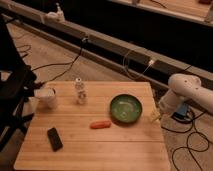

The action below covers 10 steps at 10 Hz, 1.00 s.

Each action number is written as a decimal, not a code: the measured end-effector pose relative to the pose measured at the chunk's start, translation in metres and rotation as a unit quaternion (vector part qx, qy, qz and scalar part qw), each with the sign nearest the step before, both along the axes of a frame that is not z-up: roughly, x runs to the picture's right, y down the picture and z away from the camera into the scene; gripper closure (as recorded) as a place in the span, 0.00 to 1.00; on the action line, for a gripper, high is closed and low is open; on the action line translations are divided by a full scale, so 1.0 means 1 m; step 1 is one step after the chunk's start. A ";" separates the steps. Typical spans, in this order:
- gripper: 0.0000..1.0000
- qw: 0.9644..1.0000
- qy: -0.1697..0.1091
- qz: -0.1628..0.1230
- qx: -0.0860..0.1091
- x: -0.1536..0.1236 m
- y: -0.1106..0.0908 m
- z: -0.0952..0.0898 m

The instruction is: Place the pepper in the ceramic bowl

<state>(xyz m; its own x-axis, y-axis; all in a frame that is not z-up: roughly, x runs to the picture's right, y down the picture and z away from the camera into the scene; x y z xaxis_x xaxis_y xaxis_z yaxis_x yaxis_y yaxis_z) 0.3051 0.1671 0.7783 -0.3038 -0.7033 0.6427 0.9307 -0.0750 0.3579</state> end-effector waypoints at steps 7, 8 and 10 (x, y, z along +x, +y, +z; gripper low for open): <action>0.34 0.961 -0.207 -0.159 0.090 -0.144 -0.056 -0.060; 0.34 0.945 -0.253 -0.179 0.103 -0.175 -0.050 -0.080; 0.34 0.918 -0.313 -0.212 0.121 -0.210 -0.035 -0.112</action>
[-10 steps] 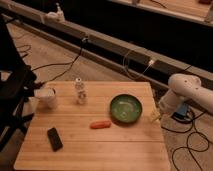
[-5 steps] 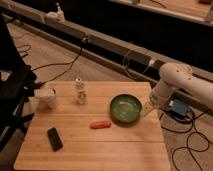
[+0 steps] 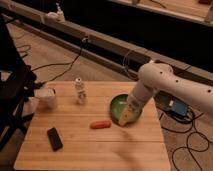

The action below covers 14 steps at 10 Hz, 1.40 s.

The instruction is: Place the pepper in the ceramic bowl

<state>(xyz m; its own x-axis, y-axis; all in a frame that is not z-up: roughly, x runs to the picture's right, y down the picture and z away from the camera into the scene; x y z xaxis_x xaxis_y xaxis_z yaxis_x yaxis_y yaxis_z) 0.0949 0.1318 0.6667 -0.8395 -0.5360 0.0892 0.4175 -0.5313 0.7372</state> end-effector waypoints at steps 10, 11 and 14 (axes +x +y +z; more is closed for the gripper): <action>0.34 0.997 -0.041 -0.051 0.048 -0.081 0.011 0.047; 0.34 0.996 -0.046 -0.057 0.052 -0.094 0.014 0.054; 0.34 0.995 -0.055 -0.074 0.043 -0.131 0.033 0.074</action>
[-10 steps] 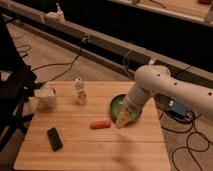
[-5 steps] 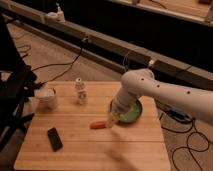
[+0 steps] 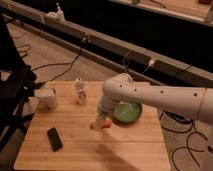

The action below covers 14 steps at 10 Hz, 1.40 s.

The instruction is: Place the pepper in the ceramic bowl

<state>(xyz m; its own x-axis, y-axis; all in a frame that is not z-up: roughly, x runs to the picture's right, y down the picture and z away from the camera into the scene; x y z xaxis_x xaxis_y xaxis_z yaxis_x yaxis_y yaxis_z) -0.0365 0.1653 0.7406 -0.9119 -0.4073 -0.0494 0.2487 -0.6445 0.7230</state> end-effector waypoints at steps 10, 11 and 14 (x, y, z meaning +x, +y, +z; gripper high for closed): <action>0.34 1.000 0.019 0.005 0.016 -0.003 0.003 0.037; 0.34 1.000 0.024 0.013 0.009 0.000 0.012 0.049; 0.34 0.998 0.030 0.038 -0.025 0.006 0.042 0.074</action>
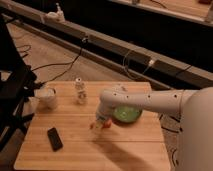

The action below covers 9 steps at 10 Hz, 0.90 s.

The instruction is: Place the pepper in the ceramic bowl

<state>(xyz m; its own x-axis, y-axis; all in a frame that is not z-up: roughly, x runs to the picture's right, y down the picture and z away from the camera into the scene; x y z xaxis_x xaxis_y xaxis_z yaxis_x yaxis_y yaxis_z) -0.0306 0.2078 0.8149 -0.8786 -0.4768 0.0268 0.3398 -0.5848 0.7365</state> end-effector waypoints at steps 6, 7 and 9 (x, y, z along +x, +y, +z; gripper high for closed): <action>0.77 0.999 -0.003 0.035 -0.019 0.011 0.016 0.023; 0.87 0.999 -0.003 0.037 -0.019 0.012 0.015 0.022; 1.00 0.999 -0.005 0.051 -0.018 0.012 0.010 0.018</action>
